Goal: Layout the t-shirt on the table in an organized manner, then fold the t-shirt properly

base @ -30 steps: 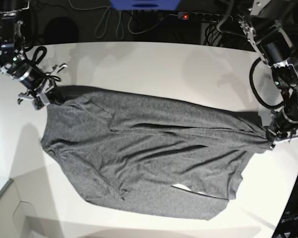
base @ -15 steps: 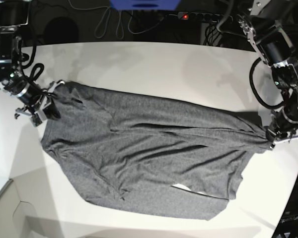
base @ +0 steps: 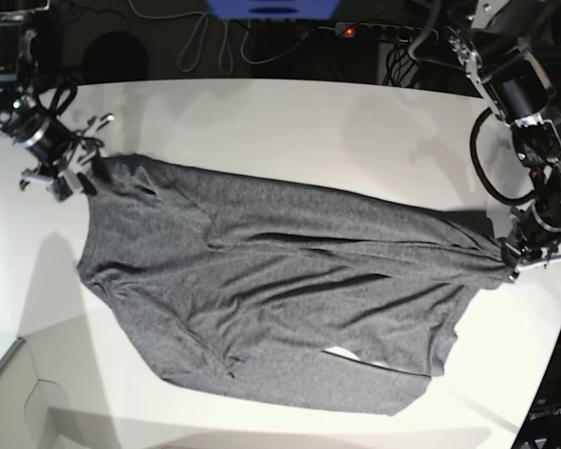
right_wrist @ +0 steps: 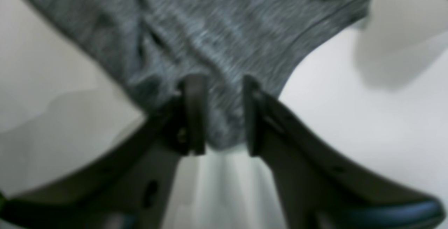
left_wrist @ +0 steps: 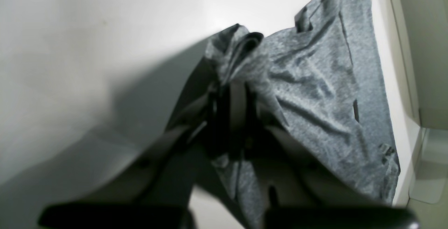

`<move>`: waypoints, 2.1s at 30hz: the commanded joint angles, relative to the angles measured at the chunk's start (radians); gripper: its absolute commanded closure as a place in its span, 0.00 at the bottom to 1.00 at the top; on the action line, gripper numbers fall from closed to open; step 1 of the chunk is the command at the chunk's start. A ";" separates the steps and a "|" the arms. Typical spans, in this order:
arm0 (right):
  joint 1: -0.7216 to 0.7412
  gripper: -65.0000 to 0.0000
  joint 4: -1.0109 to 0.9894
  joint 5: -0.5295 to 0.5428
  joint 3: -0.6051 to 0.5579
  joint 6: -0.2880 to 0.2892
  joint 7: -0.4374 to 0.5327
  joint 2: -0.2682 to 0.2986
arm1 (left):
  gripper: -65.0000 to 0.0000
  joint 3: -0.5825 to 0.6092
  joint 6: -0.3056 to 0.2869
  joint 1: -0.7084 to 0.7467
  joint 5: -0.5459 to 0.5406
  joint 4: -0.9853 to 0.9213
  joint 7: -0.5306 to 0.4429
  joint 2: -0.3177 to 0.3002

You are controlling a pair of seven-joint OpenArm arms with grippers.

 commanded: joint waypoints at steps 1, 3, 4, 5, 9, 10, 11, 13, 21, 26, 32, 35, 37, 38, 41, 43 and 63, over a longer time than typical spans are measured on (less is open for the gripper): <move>0.005 0.61 0.017 0.013 0.006 -0.001 0.023 -0.004 | 1.00 -0.001 -0.004 -0.023 -0.012 0.016 -0.015 -0.018; 0.005 0.52 0.022 0.013 0.006 -0.001 0.021 -0.032 | 1.00 -0.001 -0.004 -0.023 -0.009 0.016 -0.015 -0.018; 0.005 0.48 0.022 0.013 0.006 -0.001 0.020 -0.039 | 1.00 -0.001 -0.004 -0.023 -0.009 0.016 -0.015 -0.018; 0.005 0.45 0.022 0.013 0.006 -0.001 0.017 -0.050 | 1.00 -0.001 -0.004 -0.023 -0.009 0.016 -0.015 -0.018; 0.024 0.42 0.020 0.013 0.004 -0.001 0.015 -0.098 | 1.00 -0.001 -0.004 -0.023 -0.006 0.016 -0.015 -0.018; 0.030 0.42 0.020 0.013 0.004 -0.001 0.015 -0.105 | 1.00 -0.001 -0.004 -0.023 -0.006 0.016 -0.015 -0.018; 0.031 0.42 0.018 0.013 0.004 -0.001 0.015 -0.111 | 1.00 -0.001 -0.004 -0.023 -0.006 0.016 -0.015 -0.018; 0.033 0.43 0.014 0.013 0.004 -0.001 0.015 -0.113 | 1.00 -0.001 -0.004 -0.023 -0.005 0.016 -0.015 -0.018; 0.045 0.57 -0.035 0.013 -0.025 -0.001 0.014 -0.111 | 1.00 -0.001 -0.004 -0.023 -0.011 0.016 -0.015 -0.018; 0.047 0.57 -0.052 0.013 -0.025 -0.001 0.015 -0.113 | 1.00 -0.001 -0.004 -0.023 -0.008 0.016 -0.015 -0.018; 0.047 0.65 -0.054 0.013 -0.023 -0.001 0.015 -0.111 | 1.00 -0.001 -0.004 -0.023 -0.009 0.016 -0.015 -0.018; 0.065 0.87 -0.077 0.013 -0.015 -0.001 0.015 -0.111 | 1.00 -0.001 -0.004 -0.023 -0.011 0.016 -0.015 -0.018; 0.079 1.00 -0.098 0.013 -0.014 -0.001 0.014 -0.110 | 1.00 -0.001 -0.004 -0.023 -0.011 0.016 -0.015 -0.018; 0.082 1.00 -0.110 0.013 -0.014 -0.001 0.014 -0.107 | 1.00 -0.001 -0.004 -0.023 -0.011 0.016 -0.015 -0.018; 0.084 1.00 -0.113 0.013 -0.014 -0.001 0.014 -0.098 | 1.00 -0.001 -0.004 -0.023 -0.011 0.016 -0.015 -0.018; 0.082 1.00 -0.101 0.013 -0.014 -0.001 0.014 -0.085 | 1.00 -0.001 -0.004 -0.023 -0.012 0.016 -0.015 -0.018; 0.216 1.00 -0.090 0.013 -0.017 -0.001 -0.054 -0.039 | 1.00 -0.001 -0.004 -0.020 -0.012 0.016 -0.015 -0.018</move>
